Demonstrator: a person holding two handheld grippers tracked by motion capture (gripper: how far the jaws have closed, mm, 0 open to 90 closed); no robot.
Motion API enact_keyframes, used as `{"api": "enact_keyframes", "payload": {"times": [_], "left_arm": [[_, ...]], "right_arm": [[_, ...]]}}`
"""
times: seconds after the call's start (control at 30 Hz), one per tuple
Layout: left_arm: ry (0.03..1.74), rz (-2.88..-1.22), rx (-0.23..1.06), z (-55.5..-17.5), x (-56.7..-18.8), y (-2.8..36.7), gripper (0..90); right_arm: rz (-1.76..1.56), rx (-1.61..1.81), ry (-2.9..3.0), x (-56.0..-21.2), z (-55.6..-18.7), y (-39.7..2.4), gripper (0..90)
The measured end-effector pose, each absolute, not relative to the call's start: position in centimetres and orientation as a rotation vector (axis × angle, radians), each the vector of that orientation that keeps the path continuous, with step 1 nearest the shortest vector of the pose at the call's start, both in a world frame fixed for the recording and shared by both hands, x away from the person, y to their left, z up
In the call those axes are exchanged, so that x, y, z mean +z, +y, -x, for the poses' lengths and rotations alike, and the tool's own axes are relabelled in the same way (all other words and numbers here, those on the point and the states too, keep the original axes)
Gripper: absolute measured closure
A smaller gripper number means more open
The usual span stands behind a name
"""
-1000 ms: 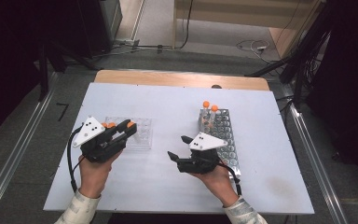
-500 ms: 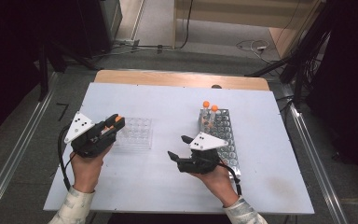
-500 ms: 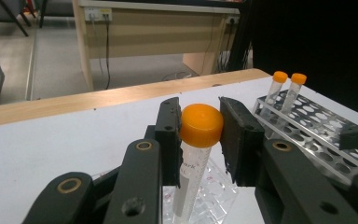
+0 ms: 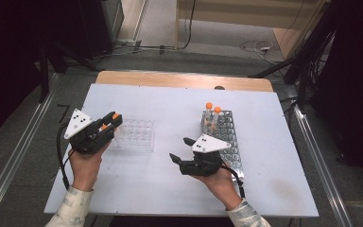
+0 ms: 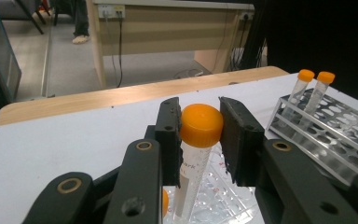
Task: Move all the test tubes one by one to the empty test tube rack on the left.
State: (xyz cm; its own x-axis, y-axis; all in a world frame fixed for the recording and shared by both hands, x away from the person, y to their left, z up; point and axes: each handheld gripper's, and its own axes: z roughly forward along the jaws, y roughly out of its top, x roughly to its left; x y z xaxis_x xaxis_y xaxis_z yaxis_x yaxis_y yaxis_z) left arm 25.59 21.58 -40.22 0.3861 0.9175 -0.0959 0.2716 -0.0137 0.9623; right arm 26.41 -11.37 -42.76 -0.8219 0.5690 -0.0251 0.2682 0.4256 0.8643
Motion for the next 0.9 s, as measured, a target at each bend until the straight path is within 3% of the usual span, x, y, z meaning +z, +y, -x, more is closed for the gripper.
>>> {"api": "enact_keyframes", "payload": {"times": [0.9], "left_arm": [[1.182,-1.642,0.683,-26.8,-42.6,21.2,68.4]], "right_arm": [[-0.722,1.348,2.370,-42.7,-26.4,-11.4,29.9]]}}
